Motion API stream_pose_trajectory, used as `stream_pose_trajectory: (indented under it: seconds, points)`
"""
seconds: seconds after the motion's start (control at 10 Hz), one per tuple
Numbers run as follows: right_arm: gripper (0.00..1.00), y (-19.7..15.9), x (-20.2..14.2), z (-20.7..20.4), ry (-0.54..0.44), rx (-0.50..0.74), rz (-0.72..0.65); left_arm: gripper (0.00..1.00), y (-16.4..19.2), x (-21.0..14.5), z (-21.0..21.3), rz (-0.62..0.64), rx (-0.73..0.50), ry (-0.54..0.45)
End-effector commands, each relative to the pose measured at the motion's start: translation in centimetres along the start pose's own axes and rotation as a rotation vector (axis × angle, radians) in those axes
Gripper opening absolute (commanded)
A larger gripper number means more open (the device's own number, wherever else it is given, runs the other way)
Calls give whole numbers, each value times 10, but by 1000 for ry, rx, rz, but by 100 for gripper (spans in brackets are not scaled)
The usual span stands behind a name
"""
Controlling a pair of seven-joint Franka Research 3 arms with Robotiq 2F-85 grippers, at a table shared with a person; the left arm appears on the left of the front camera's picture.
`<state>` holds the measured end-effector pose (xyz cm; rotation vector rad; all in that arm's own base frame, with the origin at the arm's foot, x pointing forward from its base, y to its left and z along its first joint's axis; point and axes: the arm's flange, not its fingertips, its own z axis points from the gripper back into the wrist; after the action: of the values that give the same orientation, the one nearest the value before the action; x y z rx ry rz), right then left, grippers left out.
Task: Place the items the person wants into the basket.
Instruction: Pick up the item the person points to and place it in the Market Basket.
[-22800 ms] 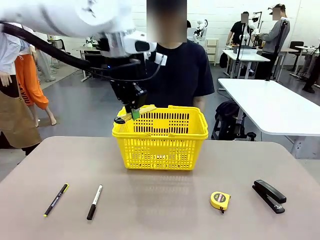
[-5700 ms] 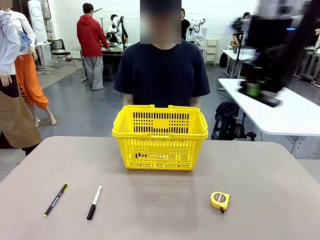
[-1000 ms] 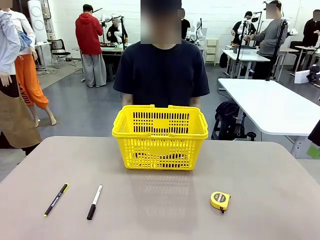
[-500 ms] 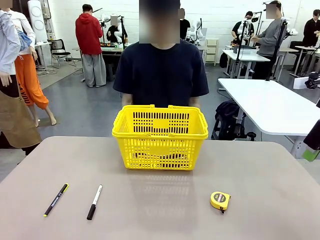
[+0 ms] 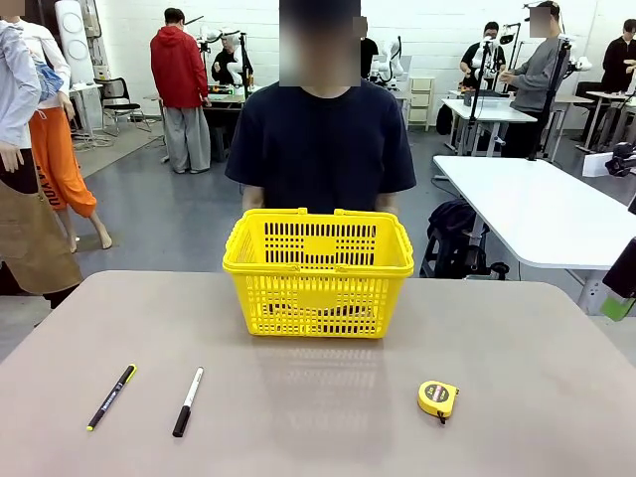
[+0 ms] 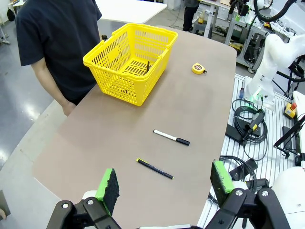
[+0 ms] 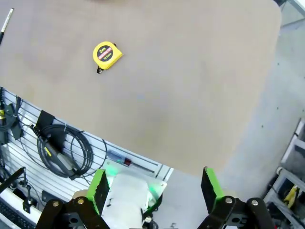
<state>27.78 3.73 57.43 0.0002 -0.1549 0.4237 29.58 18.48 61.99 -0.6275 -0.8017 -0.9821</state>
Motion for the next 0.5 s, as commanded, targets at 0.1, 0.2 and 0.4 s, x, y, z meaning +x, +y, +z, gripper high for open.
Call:
stream_pose_trajectory:
  seconds: [0.1, 0.2, 0.4]
  points:
    - [100, 0, 0, 0, 0, 0, 0, 100, 0, -1, 0, -20, -5, -16]
    - [100, -34, -36, 42, -92, 155, 285, 100, 0, -1, 0, -20, -5, -16]
    - [100, -108, -92, 115, -431, 352, 420, 100, 0, -1, 0, -20, -5, -16]
